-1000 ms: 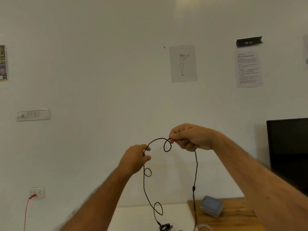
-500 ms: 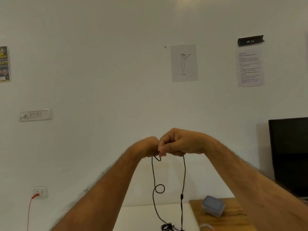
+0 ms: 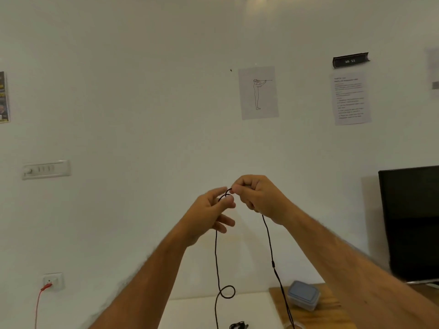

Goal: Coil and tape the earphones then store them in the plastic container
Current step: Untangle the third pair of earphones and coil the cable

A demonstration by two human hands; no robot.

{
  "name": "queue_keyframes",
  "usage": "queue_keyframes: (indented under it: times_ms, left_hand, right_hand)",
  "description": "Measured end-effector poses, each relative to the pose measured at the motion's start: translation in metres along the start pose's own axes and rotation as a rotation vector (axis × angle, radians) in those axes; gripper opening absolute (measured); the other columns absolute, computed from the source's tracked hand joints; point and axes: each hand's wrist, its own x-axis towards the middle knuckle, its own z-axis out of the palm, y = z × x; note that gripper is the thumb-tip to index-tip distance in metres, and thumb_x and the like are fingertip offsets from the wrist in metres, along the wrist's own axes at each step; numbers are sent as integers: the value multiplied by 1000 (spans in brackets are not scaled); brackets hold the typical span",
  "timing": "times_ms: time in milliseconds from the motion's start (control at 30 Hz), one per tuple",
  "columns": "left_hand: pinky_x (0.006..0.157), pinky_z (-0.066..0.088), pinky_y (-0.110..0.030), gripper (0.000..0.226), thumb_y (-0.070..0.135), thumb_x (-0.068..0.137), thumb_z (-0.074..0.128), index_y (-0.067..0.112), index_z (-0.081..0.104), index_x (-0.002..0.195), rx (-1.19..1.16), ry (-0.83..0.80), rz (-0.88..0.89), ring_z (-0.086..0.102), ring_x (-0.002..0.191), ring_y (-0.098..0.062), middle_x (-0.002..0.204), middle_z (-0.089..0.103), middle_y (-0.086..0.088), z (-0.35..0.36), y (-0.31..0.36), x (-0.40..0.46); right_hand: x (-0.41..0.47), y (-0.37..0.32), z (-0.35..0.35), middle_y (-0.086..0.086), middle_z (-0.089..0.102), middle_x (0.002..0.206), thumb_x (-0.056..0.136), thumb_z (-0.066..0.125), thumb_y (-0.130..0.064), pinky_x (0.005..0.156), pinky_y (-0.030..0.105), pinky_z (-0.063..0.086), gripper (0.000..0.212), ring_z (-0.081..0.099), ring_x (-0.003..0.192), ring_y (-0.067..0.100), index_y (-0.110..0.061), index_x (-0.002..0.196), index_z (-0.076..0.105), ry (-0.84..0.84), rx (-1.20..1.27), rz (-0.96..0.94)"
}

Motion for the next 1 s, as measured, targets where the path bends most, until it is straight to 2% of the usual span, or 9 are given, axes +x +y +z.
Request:
queue_keyframes:
  times_ms: [67, 133, 333, 433, 500, 600, 700, 833, 1000]
  left_hand:
    - [57, 54, -25, 45, 34, 95, 58, 23, 34, 133, 24, 99, 65, 72, 72, -18, 110, 66, -7, 6, -2, 1]
    - [59, 55, -25, 45, 30, 94, 61, 18, 33, 127, -18, 194, 123, 73, 73, -18, 107, 64, -10, 11, -5, 2]
    - [63, 58, -27, 25, 25, 90, 68, 11, 64, 110, 37, 299, 250, 73, 79, -15, 102, 69, -4, 19, -12, 6]
    - [62, 57, -26, 19, 18, 95, 61, 12, 68, 111, 54, 298, 287, 71, 79, -14, 106, 67, -1, 18, -11, 6]
    - [61, 54, -23, 19, 14, 96, 56, 18, 69, 109, 102, 298, 283, 67, 71, -7, 96, 68, 2, 15, -10, 7]
    - [58, 45, -18, 21, 11, 94, 55, 22, 62, 112, 220, 348, 260, 56, 58, -1, 75, 67, 1, 11, -10, 8]
    - [58, 43, -24, 13, 13, 91, 58, 17, 51, 101, 288, 431, 208, 53, 61, -12, 77, 66, -11, 11, -11, 7]
    - [59, 37, -18, 11, 22, 85, 67, 23, 56, 82, 483, 550, 296, 50, 62, -6, 80, 60, 10, 7, -16, 8]
    - [61, 44, -19, 6, 20, 81, 68, 19, 66, 75, 557, 441, 249, 57, 65, -6, 73, 64, 10, 2, -17, 5]
  right_hand:
    - [1, 0, 4, -1, 45, 50, 100, 50, -13, 40, 18, 28, 21, 33, 41, 9, -3, 87, 63, -6, 87, 40]
    - [1, 0, 6, 2, 44, 50, 101, 47, -13, 38, 20, 24, 23, 29, 40, 10, -5, 86, 62, -6, 150, 73]
    - [1, -3, 5, 5, 43, 51, 103, 42, -13, 41, 24, 18, 24, 26, 41, 14, -3, 90, 59, -17, 235, 121]
    - [1, -4, 2, 5, 45, 52, 104, 41, -14, 40, 22, 20, 25, 27, 39, 12, -2, 91, 59, -23, 253, 135]
    - [1, -5, 2, 5, 45, 52, 104, 40, -14, 40, 21, 20, 25, 27, 39, 13, -4, 90, 59, -44, 258, 146]
    - [1, -5, 3, 5, 44, 50, 103, 40, -13, 39, 21, 20, 25, 27, 39, 13, -5, 88, 58, -59, 244, 153]
    - [1, -5, 7, 4, 46, 49, 102, 41, -12, 39, 23, 22, 26, 28, 39, 14, -5, 84, 59, -63, 176, 146]
    - [0, -6, 11, 5, 47, 49, 102, 39, -12, 37, 22, 27, 28, 31, 36, 14, -5, 83, 59, -126, 154, 153]
    - [1, -3, 12, 5, 48, 51, 102, 41, -13, 37, 23, 30, 28, 33, 37, 14, -6, 83, 59, -119, 122, 173]
